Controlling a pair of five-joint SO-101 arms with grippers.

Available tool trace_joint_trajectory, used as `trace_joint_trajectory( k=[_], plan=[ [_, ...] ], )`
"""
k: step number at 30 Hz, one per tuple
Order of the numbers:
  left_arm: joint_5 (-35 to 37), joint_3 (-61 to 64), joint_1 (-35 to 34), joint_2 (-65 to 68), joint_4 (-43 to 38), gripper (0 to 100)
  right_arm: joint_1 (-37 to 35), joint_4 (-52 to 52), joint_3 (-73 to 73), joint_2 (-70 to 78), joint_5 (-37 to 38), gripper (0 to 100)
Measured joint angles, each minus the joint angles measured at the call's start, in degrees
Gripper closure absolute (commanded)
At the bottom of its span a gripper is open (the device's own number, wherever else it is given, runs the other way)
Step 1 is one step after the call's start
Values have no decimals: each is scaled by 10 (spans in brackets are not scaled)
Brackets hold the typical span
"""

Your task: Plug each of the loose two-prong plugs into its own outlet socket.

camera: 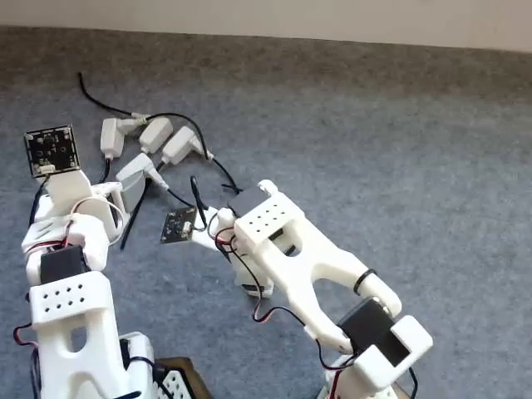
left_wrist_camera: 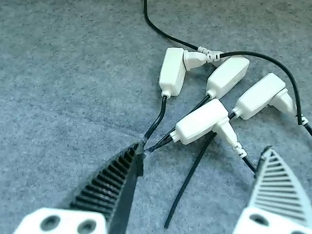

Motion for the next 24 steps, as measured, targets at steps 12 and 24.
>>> trace_joint_trajectory(
  k=[12,24],
  plan=[
    [0,0,0,0,0,639,-2,-49,0,47,-30,988],
    [0,0,4,1,16,639,30,142,-167,-49,-39,592]
  ],
)
